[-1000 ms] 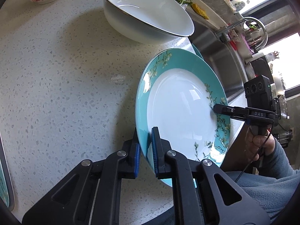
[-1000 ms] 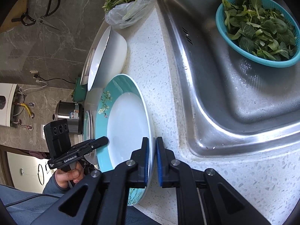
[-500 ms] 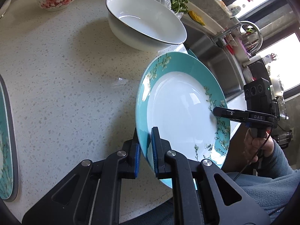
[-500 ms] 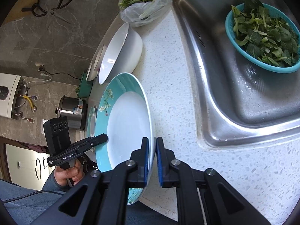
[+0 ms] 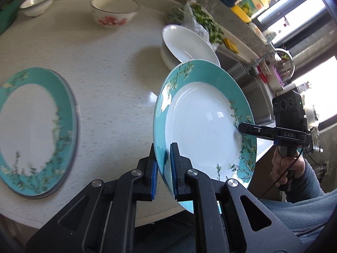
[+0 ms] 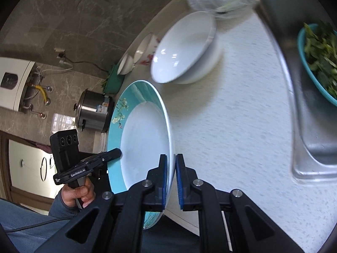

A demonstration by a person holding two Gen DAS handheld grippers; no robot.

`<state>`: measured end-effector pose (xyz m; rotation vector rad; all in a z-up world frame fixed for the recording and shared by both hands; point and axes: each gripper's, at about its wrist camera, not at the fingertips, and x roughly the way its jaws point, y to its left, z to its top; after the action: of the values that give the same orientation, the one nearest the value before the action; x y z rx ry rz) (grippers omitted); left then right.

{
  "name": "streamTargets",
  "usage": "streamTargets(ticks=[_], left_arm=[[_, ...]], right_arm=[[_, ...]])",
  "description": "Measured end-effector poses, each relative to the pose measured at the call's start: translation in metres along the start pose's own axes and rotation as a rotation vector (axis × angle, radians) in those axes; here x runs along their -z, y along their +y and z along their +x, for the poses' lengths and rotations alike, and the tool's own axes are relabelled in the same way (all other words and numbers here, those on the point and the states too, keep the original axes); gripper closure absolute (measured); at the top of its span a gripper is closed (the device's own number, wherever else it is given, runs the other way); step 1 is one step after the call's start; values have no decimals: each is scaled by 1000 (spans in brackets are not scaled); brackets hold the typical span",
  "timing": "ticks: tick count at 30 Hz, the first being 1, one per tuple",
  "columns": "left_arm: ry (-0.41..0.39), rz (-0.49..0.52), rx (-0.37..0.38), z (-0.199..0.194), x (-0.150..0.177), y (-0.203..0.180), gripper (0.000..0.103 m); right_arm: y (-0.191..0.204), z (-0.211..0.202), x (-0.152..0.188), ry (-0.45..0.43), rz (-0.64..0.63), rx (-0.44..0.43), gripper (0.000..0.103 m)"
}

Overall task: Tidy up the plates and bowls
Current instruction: 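Carry the plate and lower it onto the stacked teal-rimmed plates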

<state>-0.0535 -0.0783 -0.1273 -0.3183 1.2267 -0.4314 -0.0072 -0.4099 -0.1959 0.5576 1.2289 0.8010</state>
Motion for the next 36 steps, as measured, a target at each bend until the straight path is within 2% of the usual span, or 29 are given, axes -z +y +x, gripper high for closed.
streamTargets(ticks=[9,19,23,29,36], left_arm=[[-129,-106,-76,-88,10,63,94],[-212,-228,-160,-168,32,169,94],[-213,-257,-172,-183,33,211,94],[-176,-282,-171,-176,32,263,93],[-107,-265,-179,-153,27,296,92]], right_arm=[[72,68,-22,109,-129,-51,90],[136,161,-37,237,-212,-89,90],[155,191,-46,263,-232,-89,90],[163,223,-55,285,-229,-52,89],[156,247,-55,305,-218,37,89]])
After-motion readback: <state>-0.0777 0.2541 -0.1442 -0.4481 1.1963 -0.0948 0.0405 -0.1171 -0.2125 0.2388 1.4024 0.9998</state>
